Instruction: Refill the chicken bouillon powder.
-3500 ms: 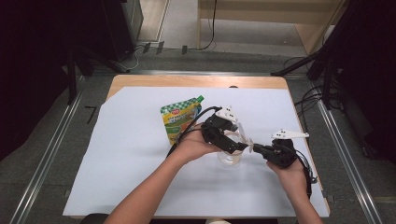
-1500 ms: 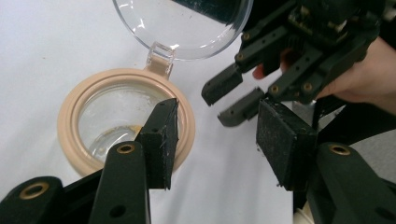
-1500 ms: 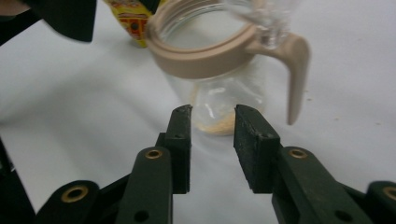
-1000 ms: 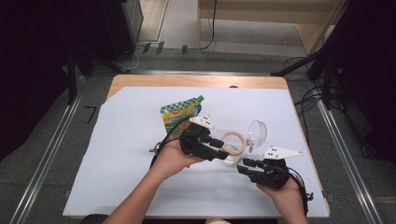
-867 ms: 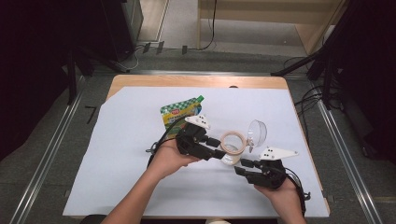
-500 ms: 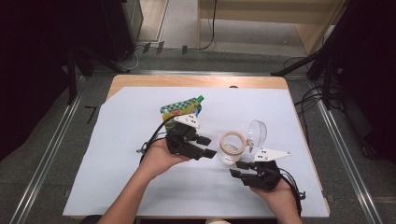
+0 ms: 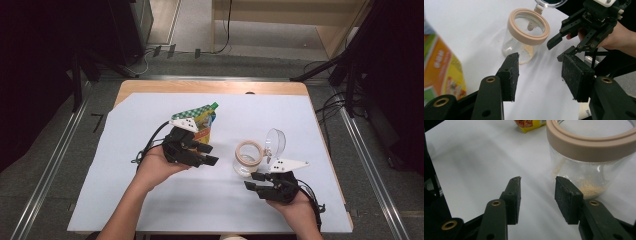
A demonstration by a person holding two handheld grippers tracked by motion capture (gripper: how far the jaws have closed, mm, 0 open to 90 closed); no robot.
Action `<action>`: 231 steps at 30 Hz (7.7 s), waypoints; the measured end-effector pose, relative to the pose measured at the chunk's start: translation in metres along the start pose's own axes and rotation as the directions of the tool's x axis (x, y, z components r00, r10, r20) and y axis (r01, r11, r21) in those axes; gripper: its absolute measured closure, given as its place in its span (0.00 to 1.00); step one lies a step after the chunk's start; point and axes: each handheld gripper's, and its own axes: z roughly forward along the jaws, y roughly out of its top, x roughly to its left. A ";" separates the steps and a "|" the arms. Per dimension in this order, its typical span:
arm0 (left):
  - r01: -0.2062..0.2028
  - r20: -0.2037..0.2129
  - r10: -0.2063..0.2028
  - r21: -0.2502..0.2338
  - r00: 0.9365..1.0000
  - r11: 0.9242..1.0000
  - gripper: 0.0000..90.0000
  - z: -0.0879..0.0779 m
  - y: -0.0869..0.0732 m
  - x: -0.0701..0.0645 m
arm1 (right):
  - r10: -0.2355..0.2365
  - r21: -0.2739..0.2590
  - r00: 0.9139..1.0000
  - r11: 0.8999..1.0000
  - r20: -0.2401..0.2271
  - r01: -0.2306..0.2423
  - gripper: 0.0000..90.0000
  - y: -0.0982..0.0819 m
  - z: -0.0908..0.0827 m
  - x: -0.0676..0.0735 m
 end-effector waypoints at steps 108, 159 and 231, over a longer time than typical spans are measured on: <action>-0.012 -0.036 0.008 -0.095 0.999 0.995 0.99 -0.039 0.022 -0.018 | -0.066 0.011 0.998 0.998 -0.017 0.066 0.65 -0.004 0.058 0.022; 0.054 -0.022 -0.057 -0.118 0.998 0.992 0.82 0.003 0.021 -0.035 | -0.225 -0.087 0.971 0.972 -0.078 0.218 0.82 0.006 0.072 0.073; 0.193 -0.014 -0.193 0.009 0.981 0.981 0.81 0.026 0.056 -0.023 | -0.309 -0.134 0.932 0.949 -0.192 0.287 0.72 0.051 0.072 0.093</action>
